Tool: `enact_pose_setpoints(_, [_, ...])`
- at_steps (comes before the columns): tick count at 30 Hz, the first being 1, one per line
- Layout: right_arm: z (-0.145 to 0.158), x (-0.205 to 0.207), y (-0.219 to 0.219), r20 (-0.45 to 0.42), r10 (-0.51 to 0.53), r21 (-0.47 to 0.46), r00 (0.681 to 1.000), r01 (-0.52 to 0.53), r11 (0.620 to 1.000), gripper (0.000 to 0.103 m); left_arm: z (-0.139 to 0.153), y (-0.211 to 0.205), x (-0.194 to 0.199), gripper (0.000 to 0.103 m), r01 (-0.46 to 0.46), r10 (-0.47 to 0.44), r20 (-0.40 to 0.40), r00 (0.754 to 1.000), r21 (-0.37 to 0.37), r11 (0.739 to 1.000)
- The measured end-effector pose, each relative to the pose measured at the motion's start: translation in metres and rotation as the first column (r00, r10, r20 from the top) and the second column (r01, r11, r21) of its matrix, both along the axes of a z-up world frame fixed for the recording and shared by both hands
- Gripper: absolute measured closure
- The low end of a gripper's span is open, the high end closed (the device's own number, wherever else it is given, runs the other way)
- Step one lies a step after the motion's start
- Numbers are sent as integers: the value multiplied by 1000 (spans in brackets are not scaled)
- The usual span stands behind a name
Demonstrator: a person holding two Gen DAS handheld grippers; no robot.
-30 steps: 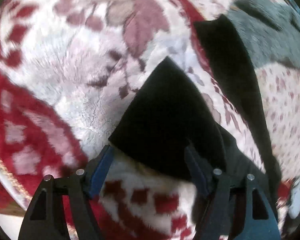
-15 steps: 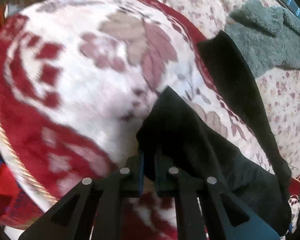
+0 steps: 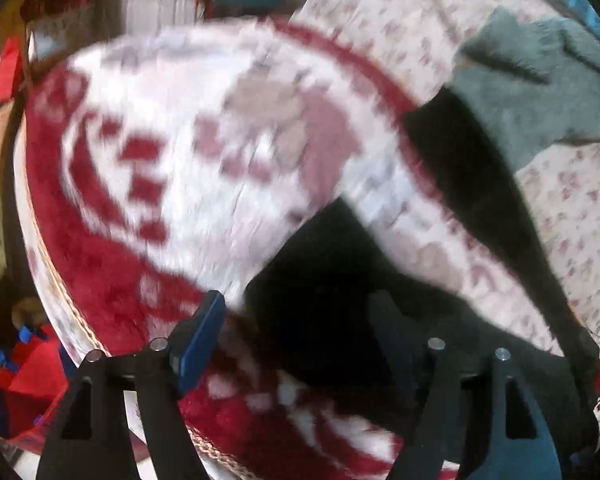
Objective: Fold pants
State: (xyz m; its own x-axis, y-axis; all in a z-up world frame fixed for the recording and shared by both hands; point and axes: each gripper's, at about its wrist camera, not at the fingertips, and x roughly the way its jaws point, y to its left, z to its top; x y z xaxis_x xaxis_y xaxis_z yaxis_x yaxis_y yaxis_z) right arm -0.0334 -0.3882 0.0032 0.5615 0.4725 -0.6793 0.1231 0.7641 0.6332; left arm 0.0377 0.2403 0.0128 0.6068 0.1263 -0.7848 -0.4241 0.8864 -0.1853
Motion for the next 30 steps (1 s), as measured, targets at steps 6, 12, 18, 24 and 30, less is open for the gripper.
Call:
enact_pose_setpoints(6, [24, 31, -13, 65, -9, 25, 998, 7, 1000, 19, 23, -38, 40, 6, 143, -137, 70, 988, -83, 986])
enact_pose_setpoints(12, [29, 68, -19, 71, 3, -1, 997, -3, 1000, 19, 16, -72, 111, 6, 223, -219, 43, 975, -163, 961])
enact_pose_setpoints(18, [23, 89, -29, 88, -1, 23, 996, -1, 1000, 19, -1, -68, 174, 6, 196, -200, 7, 980, -212, 957])
enact_pose_setpoints(24, [19, 92, -57, 98, -73, 14, 992, 72, 997, 19, -18, -49, 212, 6, 126, -139, -41, 989, -219, 968])
enact_pose_setpoints(30, [10, 91, -84, 88, -118, 28, 989, 116, 993, 17, -21, -45, 220, 6, 140, -153, -56, 987, -186, 973])
